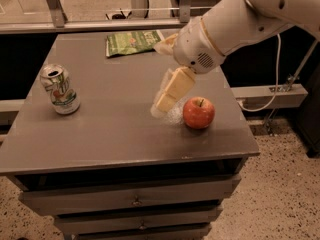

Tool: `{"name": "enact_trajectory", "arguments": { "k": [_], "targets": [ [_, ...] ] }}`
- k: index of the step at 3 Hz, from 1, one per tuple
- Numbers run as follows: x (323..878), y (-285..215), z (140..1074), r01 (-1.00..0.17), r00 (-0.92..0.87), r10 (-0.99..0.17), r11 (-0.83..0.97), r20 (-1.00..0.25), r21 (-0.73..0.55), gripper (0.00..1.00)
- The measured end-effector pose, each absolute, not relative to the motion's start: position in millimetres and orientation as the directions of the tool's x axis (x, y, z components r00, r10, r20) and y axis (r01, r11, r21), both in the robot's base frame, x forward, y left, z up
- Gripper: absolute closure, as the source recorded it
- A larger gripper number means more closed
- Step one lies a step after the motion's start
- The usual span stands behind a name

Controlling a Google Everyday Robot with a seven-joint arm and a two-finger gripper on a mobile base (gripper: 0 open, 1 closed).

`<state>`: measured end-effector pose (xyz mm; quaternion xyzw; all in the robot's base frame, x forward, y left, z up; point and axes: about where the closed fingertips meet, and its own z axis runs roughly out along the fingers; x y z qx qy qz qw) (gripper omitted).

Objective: Move 7up can near apple

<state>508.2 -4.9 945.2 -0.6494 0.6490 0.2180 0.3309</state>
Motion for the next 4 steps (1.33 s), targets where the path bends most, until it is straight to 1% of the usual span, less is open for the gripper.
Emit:
{"name": "enact_trajectory", "arguments": {
  "k": [1, 2, 3, 4],
  "targets": [
    [521.9, 40.7, 938.8, -0.99, 0.098, -0.631, 0.02, -0.769, -0.143, 0.0],
    [553.5, 114.8, 923.9, -0.99, 0.12, -0.522, 0.004, -0.844, -0.143, 0.0],
    [574.4, 166.2, 914.7, -0.992, 0.115, -0.44, -0.001, -0.89, -0.128, 0.0],
    [578.3, 196.9, 910.9, -0.995, 0.101, -0.397, -0.025, -0.912, -0.099, 0.0]
  ]
}}
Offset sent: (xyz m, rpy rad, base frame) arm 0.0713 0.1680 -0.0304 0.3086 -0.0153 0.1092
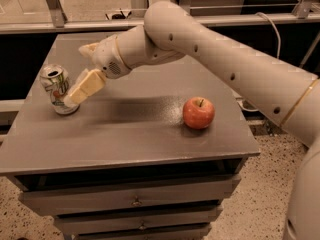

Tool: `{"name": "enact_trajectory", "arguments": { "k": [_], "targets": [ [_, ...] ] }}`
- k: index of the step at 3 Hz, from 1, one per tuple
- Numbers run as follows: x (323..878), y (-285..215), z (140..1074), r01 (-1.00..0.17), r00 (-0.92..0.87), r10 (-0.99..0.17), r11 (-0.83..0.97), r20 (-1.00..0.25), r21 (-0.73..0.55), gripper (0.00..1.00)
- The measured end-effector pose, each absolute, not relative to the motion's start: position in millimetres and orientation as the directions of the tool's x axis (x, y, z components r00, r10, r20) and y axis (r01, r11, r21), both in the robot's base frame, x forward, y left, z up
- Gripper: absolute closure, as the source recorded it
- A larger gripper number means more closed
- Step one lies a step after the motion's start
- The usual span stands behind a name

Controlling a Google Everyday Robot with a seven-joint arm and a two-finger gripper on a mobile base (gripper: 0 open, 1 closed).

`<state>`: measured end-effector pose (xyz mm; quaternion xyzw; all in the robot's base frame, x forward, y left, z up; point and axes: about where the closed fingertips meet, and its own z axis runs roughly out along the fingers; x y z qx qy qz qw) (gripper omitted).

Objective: Move 7up can near apple

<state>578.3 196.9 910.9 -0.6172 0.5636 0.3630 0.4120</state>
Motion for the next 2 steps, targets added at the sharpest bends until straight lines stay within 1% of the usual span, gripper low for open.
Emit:
{"name": "enact_trajectory", "arguments": {
  "k": [1, 2],
  "targets": [
    [574.7, 222.8, 906.0, -0.996, 0.081, -0.373, -0.052, -0.924, -0.066, 0.0],
    [572.6, 249.8, 897.4, -0.997, 0.049, -0.357, -0.075, -0.933, -0.024, 0.03]
  ]
}}
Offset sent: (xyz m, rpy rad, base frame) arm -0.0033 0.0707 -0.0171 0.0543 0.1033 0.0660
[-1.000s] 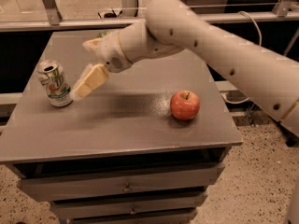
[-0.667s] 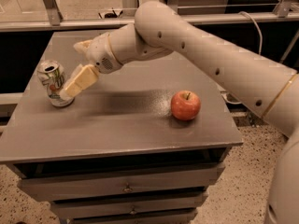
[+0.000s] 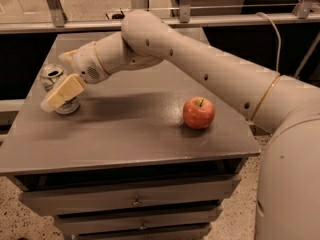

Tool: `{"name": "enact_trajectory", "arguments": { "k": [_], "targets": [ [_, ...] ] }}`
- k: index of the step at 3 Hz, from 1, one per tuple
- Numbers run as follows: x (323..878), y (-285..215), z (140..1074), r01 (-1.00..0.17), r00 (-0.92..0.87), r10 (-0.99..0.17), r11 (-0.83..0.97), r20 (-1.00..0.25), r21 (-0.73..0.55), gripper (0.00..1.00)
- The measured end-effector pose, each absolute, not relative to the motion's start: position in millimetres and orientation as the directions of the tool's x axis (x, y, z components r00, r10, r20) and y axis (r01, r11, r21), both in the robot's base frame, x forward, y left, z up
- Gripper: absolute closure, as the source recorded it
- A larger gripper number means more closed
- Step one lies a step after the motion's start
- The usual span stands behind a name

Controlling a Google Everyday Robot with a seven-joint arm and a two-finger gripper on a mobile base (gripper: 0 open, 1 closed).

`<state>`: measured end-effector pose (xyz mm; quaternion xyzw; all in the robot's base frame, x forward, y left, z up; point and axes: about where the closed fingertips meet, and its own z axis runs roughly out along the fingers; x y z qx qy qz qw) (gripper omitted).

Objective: Move 7up can near apple

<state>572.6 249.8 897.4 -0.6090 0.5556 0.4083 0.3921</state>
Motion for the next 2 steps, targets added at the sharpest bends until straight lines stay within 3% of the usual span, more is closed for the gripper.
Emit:
{"name": "enact_trajectory", "arguments": {
  "k": [2],
  "targets": [
    [576.3, 256.2, 893.9, -0.998, 0.024, -0.354, -0.067, -0.935, 0.0, 0.47]
  ]
}}
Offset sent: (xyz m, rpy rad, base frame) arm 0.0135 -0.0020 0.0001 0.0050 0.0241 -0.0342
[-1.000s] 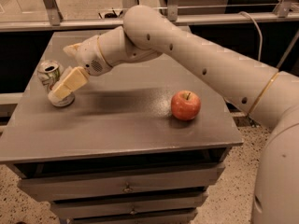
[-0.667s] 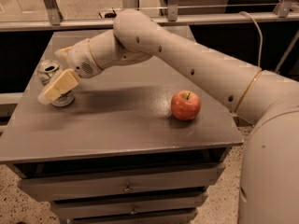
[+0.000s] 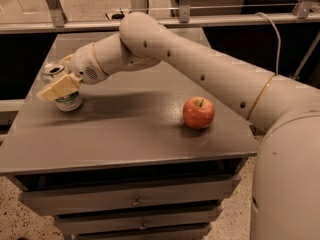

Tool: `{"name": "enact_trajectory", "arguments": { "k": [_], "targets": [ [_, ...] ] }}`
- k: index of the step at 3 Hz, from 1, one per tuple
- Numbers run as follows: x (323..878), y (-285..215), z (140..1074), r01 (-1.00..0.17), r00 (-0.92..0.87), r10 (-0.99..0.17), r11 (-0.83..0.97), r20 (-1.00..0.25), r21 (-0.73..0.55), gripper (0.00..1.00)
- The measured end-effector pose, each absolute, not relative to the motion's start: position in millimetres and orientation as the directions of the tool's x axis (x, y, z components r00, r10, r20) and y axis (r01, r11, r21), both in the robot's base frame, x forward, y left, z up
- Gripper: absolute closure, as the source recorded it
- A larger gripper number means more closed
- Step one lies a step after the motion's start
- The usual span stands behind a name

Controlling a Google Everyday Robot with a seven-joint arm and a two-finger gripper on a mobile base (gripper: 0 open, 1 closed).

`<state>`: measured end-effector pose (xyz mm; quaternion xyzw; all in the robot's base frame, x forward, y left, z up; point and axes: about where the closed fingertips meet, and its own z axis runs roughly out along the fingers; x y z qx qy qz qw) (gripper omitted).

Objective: Move 7up can near apple

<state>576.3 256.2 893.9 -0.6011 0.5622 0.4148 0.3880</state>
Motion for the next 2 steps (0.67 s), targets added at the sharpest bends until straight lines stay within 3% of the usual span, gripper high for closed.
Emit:
{"name": "enact_trajectory", "arguments": {
  "k": [2],
  "targets": [
    [596.7, 209.6, 921.6, -0.998, 0.05, -0.344, 0.009, -0.938, -0.056, 0.94]
  ]
}}
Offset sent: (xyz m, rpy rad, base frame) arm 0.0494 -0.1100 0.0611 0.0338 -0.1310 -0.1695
